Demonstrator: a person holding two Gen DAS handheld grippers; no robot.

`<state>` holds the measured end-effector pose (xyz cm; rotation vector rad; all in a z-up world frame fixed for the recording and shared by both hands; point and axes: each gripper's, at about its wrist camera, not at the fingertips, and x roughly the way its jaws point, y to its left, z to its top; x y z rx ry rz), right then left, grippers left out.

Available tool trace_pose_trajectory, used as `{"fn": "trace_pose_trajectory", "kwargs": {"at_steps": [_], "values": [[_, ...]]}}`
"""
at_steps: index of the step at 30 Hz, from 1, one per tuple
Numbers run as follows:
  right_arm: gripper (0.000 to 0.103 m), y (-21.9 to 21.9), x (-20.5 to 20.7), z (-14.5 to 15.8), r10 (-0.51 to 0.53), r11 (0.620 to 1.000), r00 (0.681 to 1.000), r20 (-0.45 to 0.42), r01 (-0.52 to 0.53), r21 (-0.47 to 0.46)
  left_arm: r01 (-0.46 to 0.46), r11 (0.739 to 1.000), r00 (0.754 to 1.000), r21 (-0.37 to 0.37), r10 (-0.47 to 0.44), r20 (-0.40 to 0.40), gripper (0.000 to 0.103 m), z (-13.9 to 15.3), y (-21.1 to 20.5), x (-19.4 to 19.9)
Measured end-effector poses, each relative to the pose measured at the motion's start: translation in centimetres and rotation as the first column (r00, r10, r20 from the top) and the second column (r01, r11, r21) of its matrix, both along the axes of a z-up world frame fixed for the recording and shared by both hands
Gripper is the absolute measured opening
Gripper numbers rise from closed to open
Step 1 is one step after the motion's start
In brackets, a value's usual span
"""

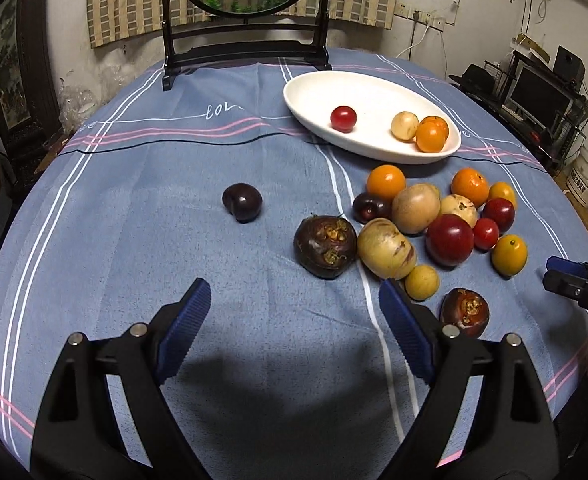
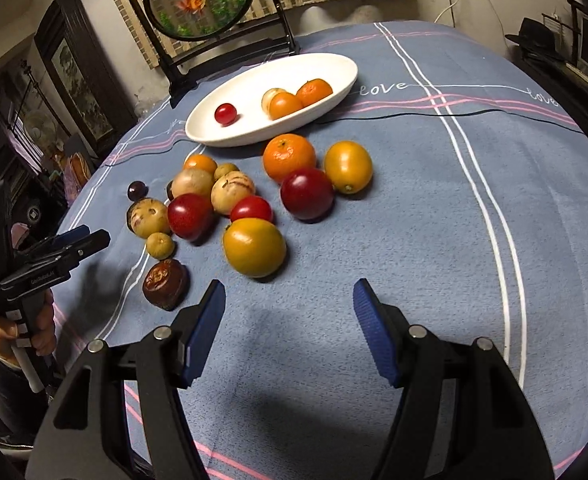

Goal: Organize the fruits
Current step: 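Grasp the dark purple fruit with the left gripper while the right gripper grasps a yellow lemon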

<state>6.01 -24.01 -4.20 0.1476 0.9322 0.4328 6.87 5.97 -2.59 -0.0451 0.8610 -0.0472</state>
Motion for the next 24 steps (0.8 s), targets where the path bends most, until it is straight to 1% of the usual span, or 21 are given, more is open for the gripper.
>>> {"fn": "trace_pose_trajectory", "kwargs": {"at_steps": [3,7,11,15,21,22,23,24], "values": [[0.067,0.4,0.1,-0.2,0.01,1.0,1.0,-0.007,-0.01,0.0,0.009,1.0,1.0,0.002,-0.009,-0.009,0.088,-0.3,-0.3,0.1],[0.067,1.1,0.2,-0.2,0.02,0.999,1.0,0.004,-0.02,-0.043,0.021,1.0,1.0,0.0,-0.021,-0.02,0.088,-0.6,-0.8,0.3],[0.067,1.6,0.7,-0.5,0.011,0.998,0.999,-0.033,-0.013,-0.054,0.029,1.0,0.999,-0.002,-0.029,-0.033,0.088,-0.9,-1.1,0.5],[0.067,3.3,1.3,-0.7,0.023,0.993,0.999,-0.031,-0.027,-0.115,0.037,0.999,0.999,-0.006,-0.037,-0.038,0.088,-1.1,-1.4,0.5],[0.067,4.9,2.7,-0.8,0.018,0.988,1.0,0.0,-0.017,-0.154,0.04,0.999,0.998,-0.005,-0.04,-0.05,0.088,-1.5,-1.4,0.5],[0.062,5.1,2.8,-0.8,0.02,0.988,1.0,0.002,-0.02,-0.155,0.04,0.999,0.998,-0.003,-0.04,-0.052,0.088,-1.6,-1.4,0.6],[0.051,5.2,3.0,-0.9,0.025,0.988,1.0,-0.001,-0.025,-0.154,0.039,0.999,0.998,-0.001,-0.039,-0.054,0.088,-1.6,-1.3,0.6],[0.047,5.3,3.2,-1.1,0.028,0.989,1.0,-0.009,-0.029,-0.144,0.037,0.999,0.998,-0.001,-0.037,-0.057,0.088,-1.7,-1.3,0.7]]}}
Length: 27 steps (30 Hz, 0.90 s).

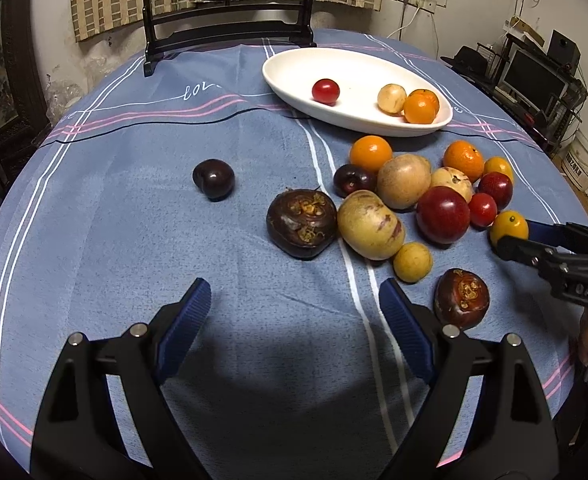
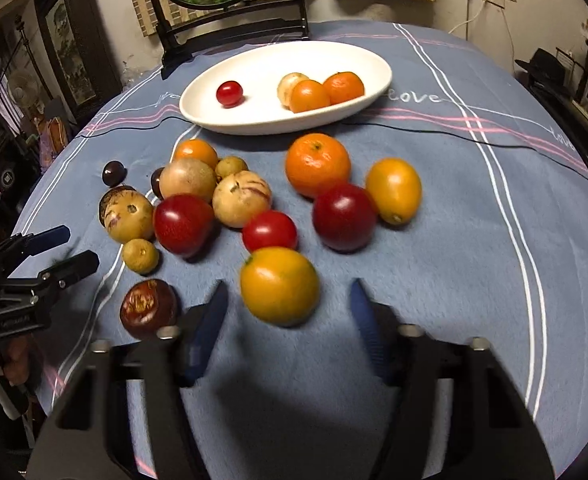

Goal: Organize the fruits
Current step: 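Grasp the dark purple fruit with the left gripper while the right gripper grasps a yellow lemon, then carry the purple fruit and lemon onto the white plate and release both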

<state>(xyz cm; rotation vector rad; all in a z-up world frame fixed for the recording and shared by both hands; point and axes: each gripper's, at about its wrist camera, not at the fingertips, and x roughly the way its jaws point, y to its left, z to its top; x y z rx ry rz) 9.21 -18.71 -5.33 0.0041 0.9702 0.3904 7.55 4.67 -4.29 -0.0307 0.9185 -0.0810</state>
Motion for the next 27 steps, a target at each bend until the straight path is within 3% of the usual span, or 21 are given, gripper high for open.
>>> {"fn": "trace_pose_trajectory", "kwargs": {"at_steps": [1,8,12,16,21,23,27], "values": [[0.041,-0.1,0.0,-0.1,-0.001,1.0,1.0,-0.001,0.001,0.013,0.0,1.0,1.0,0.0,0.0,-0.002,0.088,0.0,0.0,0.1],[0.041,-1.1,-0.6,0.1,0.009,0.997,1.0,-0.017,-0.007,0.076,0.002,1.0,1.0,0.012,-0.002,-0.014,0.088,-0.6,0.2,0.9],[0.04,-1.8,-1.3,0.1,0.018,0.995,1.0,-0.022,-0.016,0.097,0.032,0.995,0.999,0.099,-0.029,-0.038,0.087,-1.2,-0.1,2.4],[0.04,-1.8,-1.6,0.2,0.028,0.994,0.999,-0.024,-0.026,0.105,0.047,0.995,0.998,0.093,-0.043,-0.044,0.084,-1.2,0.1,3.6],[0.04,-1.8,-1.7,0.2,0.037,0.994,0.999,-0.032,-0.034,0.105,0.079,0.991,0.996,0.105,-0.074,-0.053,0.072,-1.3,-0.7,4.8],[0.04,-1.6,-1.8,0.2,0.041,0.994,0.999,-0.034,-0.038,0.106,0.098,0.991,0.994,0.086,-0.093,-0.055,0.056,-1.3,-1.0,5.0],[0.04,-1.6,-2.0,0.2,0.046,0.993,0.998,-0.035,-0.042,0.109,0.107,0.991,0.993,0.075,-0.102,-0.059,0.046,-1.2,-1.4,5.3]]}}
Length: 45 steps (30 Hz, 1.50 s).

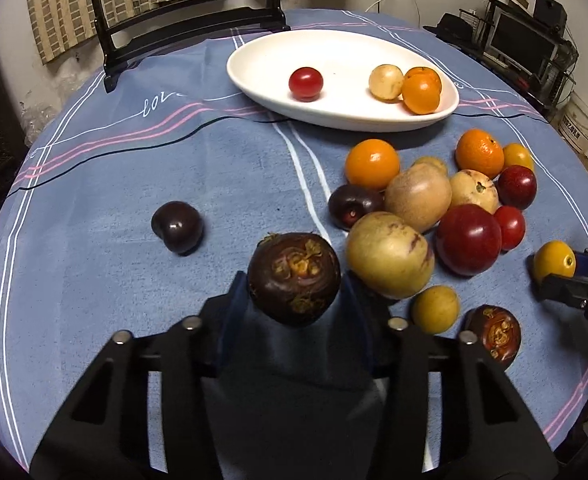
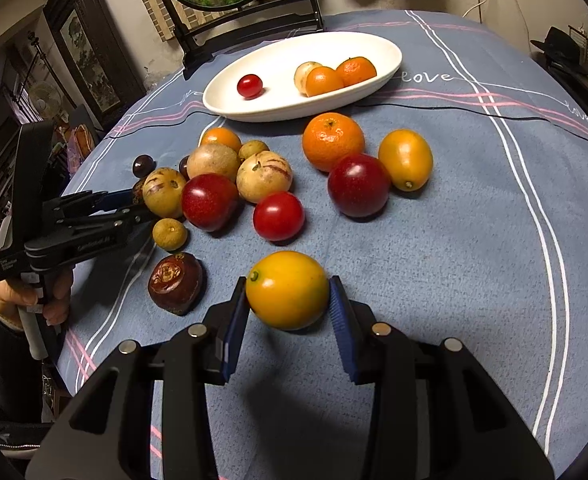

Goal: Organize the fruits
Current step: 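Carry the purple fruit and lemon onto the white plate and release both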

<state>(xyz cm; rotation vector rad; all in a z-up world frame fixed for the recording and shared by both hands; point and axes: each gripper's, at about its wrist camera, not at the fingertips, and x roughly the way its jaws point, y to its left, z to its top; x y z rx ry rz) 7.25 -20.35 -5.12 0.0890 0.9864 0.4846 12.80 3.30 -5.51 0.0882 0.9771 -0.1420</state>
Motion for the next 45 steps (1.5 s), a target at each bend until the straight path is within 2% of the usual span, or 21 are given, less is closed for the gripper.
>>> {"fn": "trace_pose_trajectory", "kwargs": {"at_steps": [5,11,15,20,23,25,27,30,33,38,45], "values": [[0.04,-0.3,-0.4,0.4,0.002,1.0,1.0,0.01,-0.002,0.002,-0.004,1.0,1.0,0.016,0.004,0.002,0.045,0.5,-0.4,-1.0],[0.041,-0.7,-0.6,1.5,-0.005,1.0,0.999,0.036,0.004,0.007,0.002,0.999,0.998,-0.037,0.0,0.058,0.045,3.3,0.0,-2.8],[0.041,-1.0,-0.5,3.4,-0.007,1.0,0.997,0.083,0.006,0.013,0.019,0.998,0.994,-0.057,-0.013,0.104,0.045,5.7,-0.1,-3.5],[0.041,-0.5,1.4,7.1,0.008,1.0,0.987,0.161,-0.01,0.01,0.057,0.998,0.984,-0.023,-0.052,0.168,0.045,8.3,-1.3,-2.9],[0.041,0.4,3.6,9.5,0.018,1.0,0.973,0.232,-0.015,-0.012,0.064,0.998,0.98,-0.017,-0.06,0.187,0.045,9.5,-2.0,-0.7],[0.041,1.2,6.1,10.5,0.018,0.999,0.964,0.266,-0.009,-0.034,0.055,0.997,0.982,-0.045,-0.046,0.182,0.045,10.0,-2.1,2.0],[0.041,1.9,9.2,11.0,0.001,0.998,0.958,0.286,0.016,-0.056,0.031,0.997,0.986,-0.078,-0.018,0.163,0.045,10.1,-2.0,5.1],[0.04,2.8,13.5,10.3,-0.012,0.993,0.957,0.291,0.046,-0.108,0.01,0.997,0.989,-0.08,0.001,0.145,0.046,9.6,-2.1,9.3],[0.04,3.1,17.1,8.7,-0.038,0.987,0.964,0.264,0.077,-0.14,-0.027,0.998,0.992,-0.052,0.033,0.12,0.045,8.3,-2.1,13.1],[0.04,3.4,22.8,5.2,-0.054,0.984,0.987,0.154,0.079,-0.159,-0.048,0.999,0.995,-0.015,0.049,0.083,0.045,6.3,-2.4,17.5],[0.042,4.1,25.8,3.0,-0.047,0.981,0.995,0.083,0.062,-0.182,-0.073,0.997,0.997,-0.018,0.074,0.03,0.047,3.8,-2.7,21.4]]}}
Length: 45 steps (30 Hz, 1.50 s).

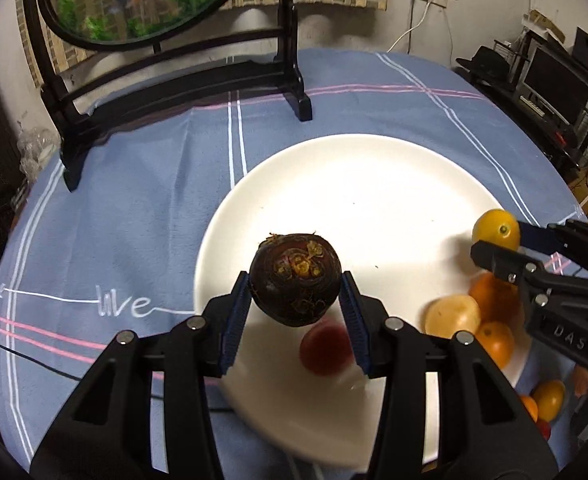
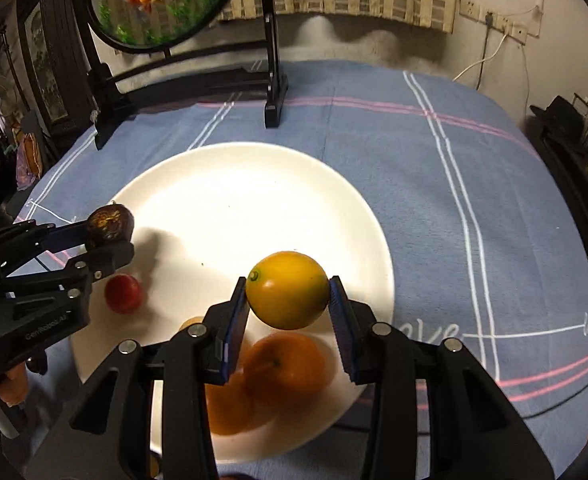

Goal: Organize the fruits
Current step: 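Carry the purple fruit and lemon onto the white plate and release both, then grasp the dark red wrinkled fruit with the right gripper while the left gripper grasps the pale striped fruit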

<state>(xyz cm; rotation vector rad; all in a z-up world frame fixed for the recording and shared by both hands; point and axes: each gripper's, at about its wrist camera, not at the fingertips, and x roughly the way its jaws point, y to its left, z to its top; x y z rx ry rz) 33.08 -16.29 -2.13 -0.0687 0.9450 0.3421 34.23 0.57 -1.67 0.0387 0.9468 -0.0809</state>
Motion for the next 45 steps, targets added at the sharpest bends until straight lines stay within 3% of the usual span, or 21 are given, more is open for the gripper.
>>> {"fn": "trace_pose_trajectory", "kwargs": {"at_steps": [2,5,8,12,15,22,25,35,45], "values": [[0.044,0.0,0.3,-0.1,-0.006,1.0,1.0,0.009,0.006,-0.007,-0.022,1.0,1.0,-0.004,0.022,0.011,0.066,0.0,0.2,0.2],[0.054,-0.5,-0.1,0.4,-0.028,1.0,0.998,0.052,0.028,-0.002,-0.022,1.0,0.999,-0.006,0.022,0.028,0.07,0.6,0.1,-0.2],[0.055,-1.7,-0.9,1.1,-0.045,0.998,0.998,0.041,0.043,0.052,-0.022,1.0,0.999,-0.004,0.022,0.042,0.078,1.5,0.3,-1.2],[0.055,-4.0,-3.4,2.3,-0.077,0.988,0.996,0.036,0.072,0.138,-0.029,0.999,0.998,-0.028,0.031,0.062,0.08,2.8,1.7,-3.7],[0.063,-5.4,-6.0,3.0,-0.091,0.982,0.995,0.048,0.082,0.171,-0.038,0.999,0.997,-0.03,0.04,0.063,0.082,3.2,2.9,-5.8],[0.068,-7.4,-12.7,3.3,-0.104,0.975,0.993,0.063,0.089,0.203,-0.045,0.998,0.996,-0.034,0.047,0.081,0.085,3.8,4.9,-12.0],[0.068,-7.6,-15.3,2.6,-0.118,0.982,0.99,0.079,0.105,0.157,-0.048,0.998,0.993,-0.027,0.051,0.104,0.088,3.8,5.1,-14.7],[0.068,-7.3,-21.6,-0.2,-0.079,0.987,0.996,0.028,0.075,0.143,-0.019,1.0,0.996,-0.019,0.021,0.082,0.088,1.6,4.1,-21.5],[0.068,-7.5,-24.8,-1.8,-0.057,0.982,0.998,-0.031,0.061,0.176,-0.006,1.0,0.998,-0.003,0.006,0.059,0.088,-0.9,3.0,-24.4]]}}
